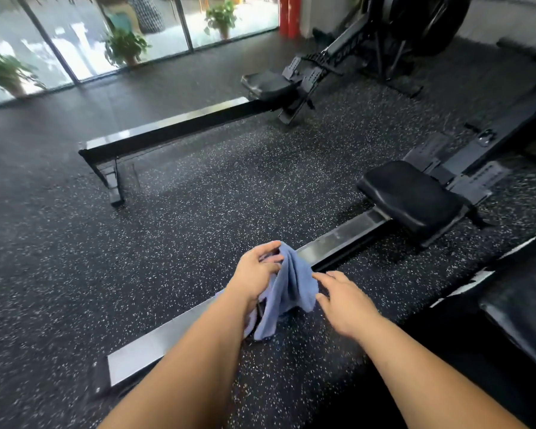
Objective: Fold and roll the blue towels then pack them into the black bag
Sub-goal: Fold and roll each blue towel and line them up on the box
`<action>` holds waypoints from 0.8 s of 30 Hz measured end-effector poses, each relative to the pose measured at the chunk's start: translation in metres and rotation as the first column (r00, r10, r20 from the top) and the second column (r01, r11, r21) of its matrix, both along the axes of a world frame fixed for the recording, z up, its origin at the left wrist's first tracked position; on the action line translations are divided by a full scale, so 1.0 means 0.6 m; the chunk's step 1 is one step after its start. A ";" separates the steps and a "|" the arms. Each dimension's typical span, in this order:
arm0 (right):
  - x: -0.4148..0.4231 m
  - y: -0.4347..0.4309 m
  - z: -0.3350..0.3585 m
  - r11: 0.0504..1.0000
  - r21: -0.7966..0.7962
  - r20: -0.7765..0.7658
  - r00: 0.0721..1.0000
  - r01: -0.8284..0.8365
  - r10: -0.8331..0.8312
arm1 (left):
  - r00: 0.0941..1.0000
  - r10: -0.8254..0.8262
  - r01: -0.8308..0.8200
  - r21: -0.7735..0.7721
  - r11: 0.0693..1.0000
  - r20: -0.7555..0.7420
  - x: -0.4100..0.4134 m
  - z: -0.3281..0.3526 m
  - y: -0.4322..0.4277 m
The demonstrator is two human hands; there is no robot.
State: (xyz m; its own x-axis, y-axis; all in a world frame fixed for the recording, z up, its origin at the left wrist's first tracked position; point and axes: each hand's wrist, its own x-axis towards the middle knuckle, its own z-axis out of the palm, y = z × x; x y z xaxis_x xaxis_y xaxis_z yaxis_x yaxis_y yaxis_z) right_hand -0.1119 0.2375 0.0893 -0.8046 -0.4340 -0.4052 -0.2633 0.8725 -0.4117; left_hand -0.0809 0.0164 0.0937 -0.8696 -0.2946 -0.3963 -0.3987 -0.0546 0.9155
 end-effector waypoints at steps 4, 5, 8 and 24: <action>0.000 0.016 0.061 0.998 -0.060 -0.066 0.998 0.004 -0.008 | 0.996 0.011 -0.009 0.022 1.000 -0.086 0.002 0.067 0.020; -0.002 0.019 0.076 0.997 -0.073 -0.086 0.996 0.012 -0.018 | 0.995 0.004 -0.003 0.014 1.000 -0.103 0.000 0.080 0.024; -0.001 0.039 0.130 0.993 -0.112 -0.141 0.988 0.045 -0.061 | 0.983 -0.038 0.029 -0.055 0.998 -0.180 -0.004 0.123 0.047; 0.034 0.229 0.333 0.924 -0.211 -0.469 0.796 0.320 -0.383 | 0.830 -0.327 0.218 -0.277 0.936 -0.453 -0.020 0.372 0.246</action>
State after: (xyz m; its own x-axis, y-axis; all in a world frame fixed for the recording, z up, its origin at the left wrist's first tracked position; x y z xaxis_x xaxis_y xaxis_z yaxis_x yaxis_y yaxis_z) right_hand -0.0913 0.3746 0.2889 -0.9876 -0.1001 0.1212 -0.1419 0.8991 -0.4141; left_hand -0.0927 0.1639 0.3171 -0.9893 -0.0436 0.1393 0.1280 0.1990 0.9716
